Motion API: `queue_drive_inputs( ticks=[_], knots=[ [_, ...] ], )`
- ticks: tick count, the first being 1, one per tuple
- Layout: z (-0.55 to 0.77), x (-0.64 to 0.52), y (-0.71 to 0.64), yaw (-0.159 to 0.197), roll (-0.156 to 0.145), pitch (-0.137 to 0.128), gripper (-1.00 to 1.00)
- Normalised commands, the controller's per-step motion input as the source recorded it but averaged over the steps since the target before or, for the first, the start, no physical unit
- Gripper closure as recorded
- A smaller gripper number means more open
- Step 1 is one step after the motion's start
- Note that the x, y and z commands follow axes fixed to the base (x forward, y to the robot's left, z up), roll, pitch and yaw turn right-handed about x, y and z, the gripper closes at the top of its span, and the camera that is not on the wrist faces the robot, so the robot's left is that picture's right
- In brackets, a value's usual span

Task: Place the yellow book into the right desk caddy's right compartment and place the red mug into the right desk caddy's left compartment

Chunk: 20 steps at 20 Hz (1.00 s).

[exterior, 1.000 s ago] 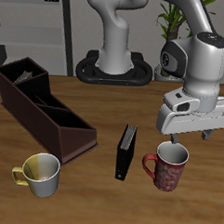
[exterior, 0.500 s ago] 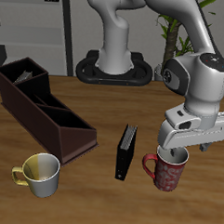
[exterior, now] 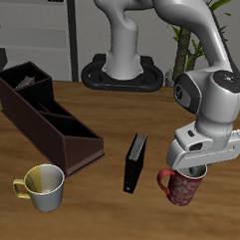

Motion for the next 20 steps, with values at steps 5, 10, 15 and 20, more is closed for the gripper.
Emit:
queue_drive_inputs(
  ticks=[5,10,15,20],
  knots=[
    [0.35,-0.26,0.15,0.054,0.047,-0.066,1.00],
    [0.54,-0.38,0.20,0.054,0.050,-0.082,1.00],
    [0.58,-0.57,0.23,0.067,0.066,-0.086,1.00],
    [0.35,-0.72,0.10,0.098,0.055,-0.055,1.00]
  ],
)
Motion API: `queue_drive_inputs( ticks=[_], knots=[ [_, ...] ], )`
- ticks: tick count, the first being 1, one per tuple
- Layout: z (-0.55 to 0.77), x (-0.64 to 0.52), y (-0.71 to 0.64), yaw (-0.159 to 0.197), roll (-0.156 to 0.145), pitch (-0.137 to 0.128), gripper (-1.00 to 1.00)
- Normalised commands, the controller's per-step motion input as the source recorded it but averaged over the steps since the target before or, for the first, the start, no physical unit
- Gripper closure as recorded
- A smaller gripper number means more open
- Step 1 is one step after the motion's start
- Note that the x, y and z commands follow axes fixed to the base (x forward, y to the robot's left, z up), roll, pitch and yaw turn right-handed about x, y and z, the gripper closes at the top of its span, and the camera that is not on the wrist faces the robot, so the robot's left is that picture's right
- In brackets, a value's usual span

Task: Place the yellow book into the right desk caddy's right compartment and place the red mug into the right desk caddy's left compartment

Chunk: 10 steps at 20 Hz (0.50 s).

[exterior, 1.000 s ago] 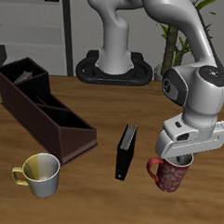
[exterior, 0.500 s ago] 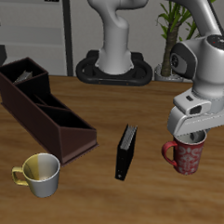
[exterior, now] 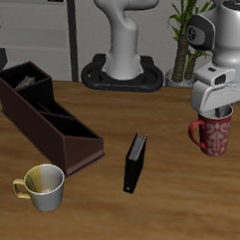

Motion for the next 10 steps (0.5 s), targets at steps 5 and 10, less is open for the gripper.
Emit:
queue_drive_inputs(
  ticks=[5,10],
  knots=[
    [0.26,-0.71,-0.16,0.032,0.030,-0.029,1.00],
    [0.17,-0.55,-0.26,-0.027,0.010,-0.030,1.00]
  ],
)
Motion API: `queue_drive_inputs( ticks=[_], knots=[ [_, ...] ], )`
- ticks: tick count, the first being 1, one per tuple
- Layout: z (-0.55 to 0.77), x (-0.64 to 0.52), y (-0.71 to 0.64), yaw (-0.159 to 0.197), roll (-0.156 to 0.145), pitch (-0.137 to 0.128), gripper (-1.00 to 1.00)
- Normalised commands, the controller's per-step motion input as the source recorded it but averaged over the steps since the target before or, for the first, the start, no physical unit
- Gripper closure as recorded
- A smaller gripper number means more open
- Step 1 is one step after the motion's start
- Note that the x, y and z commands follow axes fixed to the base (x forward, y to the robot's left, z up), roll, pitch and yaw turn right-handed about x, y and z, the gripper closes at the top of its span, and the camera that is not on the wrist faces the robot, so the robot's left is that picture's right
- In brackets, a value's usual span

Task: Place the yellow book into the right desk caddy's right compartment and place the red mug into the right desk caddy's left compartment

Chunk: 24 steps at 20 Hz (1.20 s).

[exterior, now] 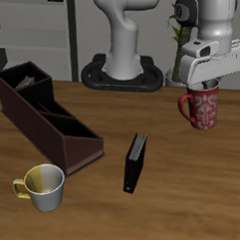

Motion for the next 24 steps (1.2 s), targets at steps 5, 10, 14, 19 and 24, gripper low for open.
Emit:
queue_drive_inputs(
  ticks=[5,10,14,19,24],
  knots=[
    [0.24,-0.60,-0.70,-0.044,-0.038,-0.059,1.00],
    [0.06,-0.28,-0.45,-0.035,-0.012,0.001,1.00],
    [0.09,-0.34,-0.53,-0.065,0.020,-0.010,1.00],
    [0.08,-0.34,-0.56,-0.068,0.005,-0.012,1.00],
    [0.17,-0.41,-0.58,0.005,-0.045,-0.072,1.00]
  ],
)
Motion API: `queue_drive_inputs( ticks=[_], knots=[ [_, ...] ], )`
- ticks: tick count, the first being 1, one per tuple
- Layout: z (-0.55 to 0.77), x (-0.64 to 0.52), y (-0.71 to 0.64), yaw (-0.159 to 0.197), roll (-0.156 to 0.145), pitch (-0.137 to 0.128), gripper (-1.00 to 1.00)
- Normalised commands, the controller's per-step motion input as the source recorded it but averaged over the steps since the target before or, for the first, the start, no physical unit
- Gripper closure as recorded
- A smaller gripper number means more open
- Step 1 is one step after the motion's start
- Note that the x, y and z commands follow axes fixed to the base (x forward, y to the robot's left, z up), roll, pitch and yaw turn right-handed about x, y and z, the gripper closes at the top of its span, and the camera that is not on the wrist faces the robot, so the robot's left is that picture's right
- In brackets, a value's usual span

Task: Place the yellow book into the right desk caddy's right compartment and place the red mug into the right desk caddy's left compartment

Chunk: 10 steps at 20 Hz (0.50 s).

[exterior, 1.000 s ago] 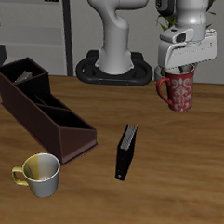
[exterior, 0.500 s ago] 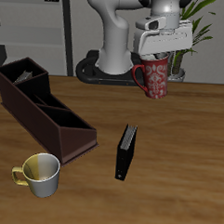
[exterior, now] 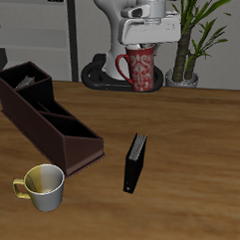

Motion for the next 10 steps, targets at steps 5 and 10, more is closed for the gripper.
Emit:
queue_drive_inputs(
  ticks=[5,10],
  knots=[
    [0.16,-0.12,-0.62,-0.030,-0.102,-0.051,1.00],
    [0.22,0.13,-0.53,-0.058,-0.073,-0.033,1.00]
  ],
)
